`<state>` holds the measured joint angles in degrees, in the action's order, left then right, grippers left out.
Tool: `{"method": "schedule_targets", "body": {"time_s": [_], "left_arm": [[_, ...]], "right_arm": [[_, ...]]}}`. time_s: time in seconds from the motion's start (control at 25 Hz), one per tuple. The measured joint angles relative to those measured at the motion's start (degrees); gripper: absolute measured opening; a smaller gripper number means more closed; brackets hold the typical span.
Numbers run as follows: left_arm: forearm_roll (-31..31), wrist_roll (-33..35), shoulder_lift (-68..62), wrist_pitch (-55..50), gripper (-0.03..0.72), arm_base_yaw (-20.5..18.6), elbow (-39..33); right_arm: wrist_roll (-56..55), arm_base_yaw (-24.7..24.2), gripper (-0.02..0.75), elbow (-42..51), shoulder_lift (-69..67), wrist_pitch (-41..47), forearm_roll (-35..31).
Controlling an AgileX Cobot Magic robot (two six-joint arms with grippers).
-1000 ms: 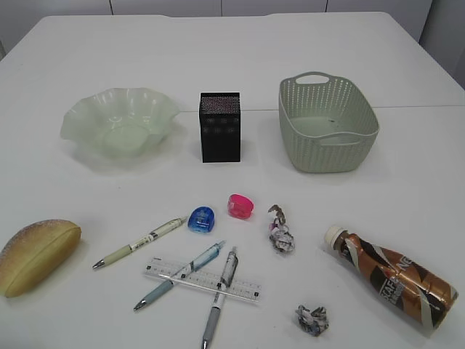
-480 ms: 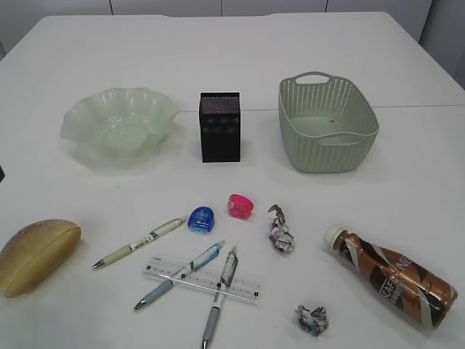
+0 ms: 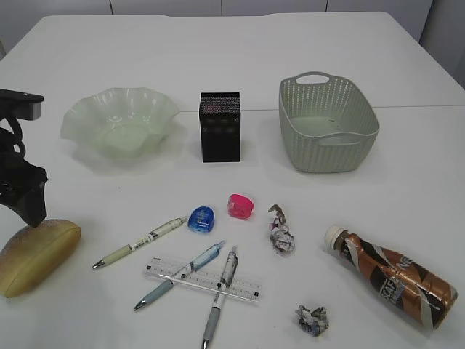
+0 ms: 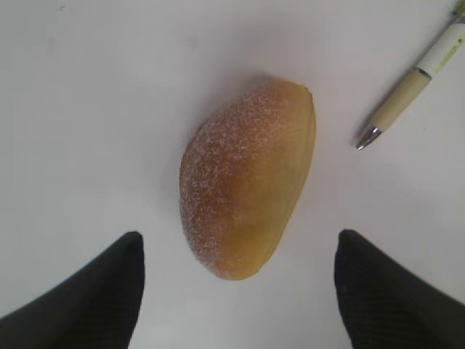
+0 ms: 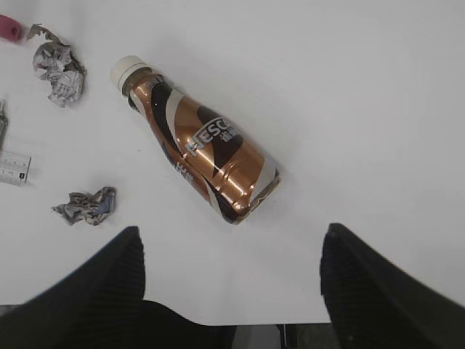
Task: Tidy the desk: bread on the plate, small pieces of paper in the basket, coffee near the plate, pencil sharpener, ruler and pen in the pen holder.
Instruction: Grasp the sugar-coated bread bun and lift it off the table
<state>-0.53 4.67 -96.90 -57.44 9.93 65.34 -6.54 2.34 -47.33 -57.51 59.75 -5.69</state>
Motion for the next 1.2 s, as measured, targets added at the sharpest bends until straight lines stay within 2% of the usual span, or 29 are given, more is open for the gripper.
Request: {"method": "schedule_targets", "body": {"time_s": [0.52,0.8,1.2], "left_arm": [[0.53,0.00,-7.75,2.60,0.602,0.20,0.13],[0.84,0.29,-12.27,4.71,0.602,3.83,0.15],[2.12,0.29,-15.36,4.76,0.594,3.91,0.26]], "right_arm": [[-0.09,0.00,0.552,0.00,0.00,-2.90,0.38],[-0.09,0.00,0.552,0.00,0.00,-4.07,0.47],[-0.09,0.00,0.552,0.00,0.00,-4.07,0.47]]}}
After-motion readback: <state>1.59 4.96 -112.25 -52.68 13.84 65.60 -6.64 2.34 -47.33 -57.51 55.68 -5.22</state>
